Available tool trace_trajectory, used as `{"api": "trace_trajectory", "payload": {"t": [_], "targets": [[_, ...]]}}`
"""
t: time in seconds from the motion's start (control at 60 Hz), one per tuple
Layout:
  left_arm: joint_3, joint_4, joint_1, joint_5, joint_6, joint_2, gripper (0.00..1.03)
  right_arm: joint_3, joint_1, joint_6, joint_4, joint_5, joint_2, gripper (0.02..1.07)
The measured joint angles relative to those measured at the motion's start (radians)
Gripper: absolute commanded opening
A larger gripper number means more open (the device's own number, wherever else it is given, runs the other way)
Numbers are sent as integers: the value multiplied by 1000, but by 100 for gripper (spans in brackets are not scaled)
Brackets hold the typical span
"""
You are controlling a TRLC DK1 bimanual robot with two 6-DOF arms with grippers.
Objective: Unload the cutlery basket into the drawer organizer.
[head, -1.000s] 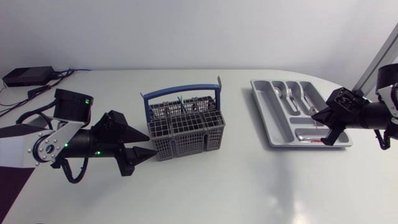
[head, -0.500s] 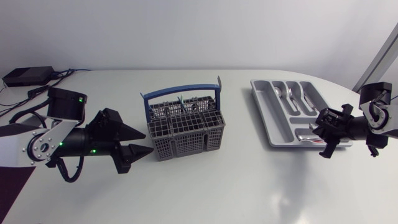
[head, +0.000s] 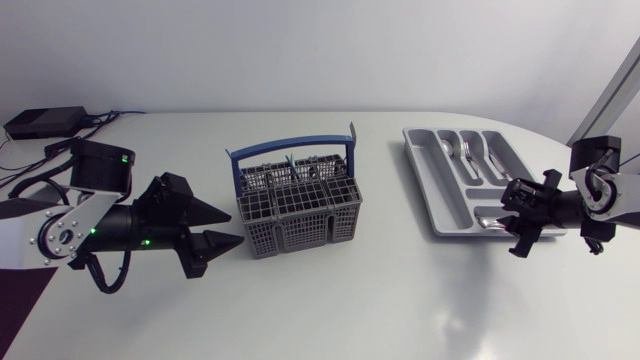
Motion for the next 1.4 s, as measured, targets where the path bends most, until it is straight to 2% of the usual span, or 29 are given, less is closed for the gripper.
{"api": "trace_trajectory", "payload": {"t": [0.2, 0.417, 0.733, 0.85, 0.917, 1.0, 1.083, 1.183, 1.25, 1.4], "targets": [[0, -11, 8, 0, 0, -26, 69, -18, 87, 89, -40, 0, -146, 72], [-1, -28, 8, 0, 0, -49, 69, 3, 274, 304, -143, -4, -236, 72], [-35, -57, -24, 0, 0, -132, 69, 239, 516, 662, -221, -20, -171, 70], [-50, -60, -39, 0, 0, -135, 67, 331, 579, 763, -236, -34, -111, 61], [-56, -60, -53, 0, 0, -135, 60, 376, 612, 807, -244, -35, -79, 54], [-57, -60, -72, 0, 0, -130, 53, 427, 650, 850, -257, -39, -47, 38], [-57, -59, -88, -3, 0, -113, 39, 470, 684, 884, -261, -39, -25, 23], [-57, -48, -105, -14, 0, -80, 27, 521, 714, 913, -261, -42, -3, 13], [-57, -33, -112, -22, 0, -53, 23, 552, 729, 926, -261, -45, 11, 12], [-57, -1, -134, -44, 0, -14, 23, 617, 747, 947, -261, -46, 61, 12]]}}
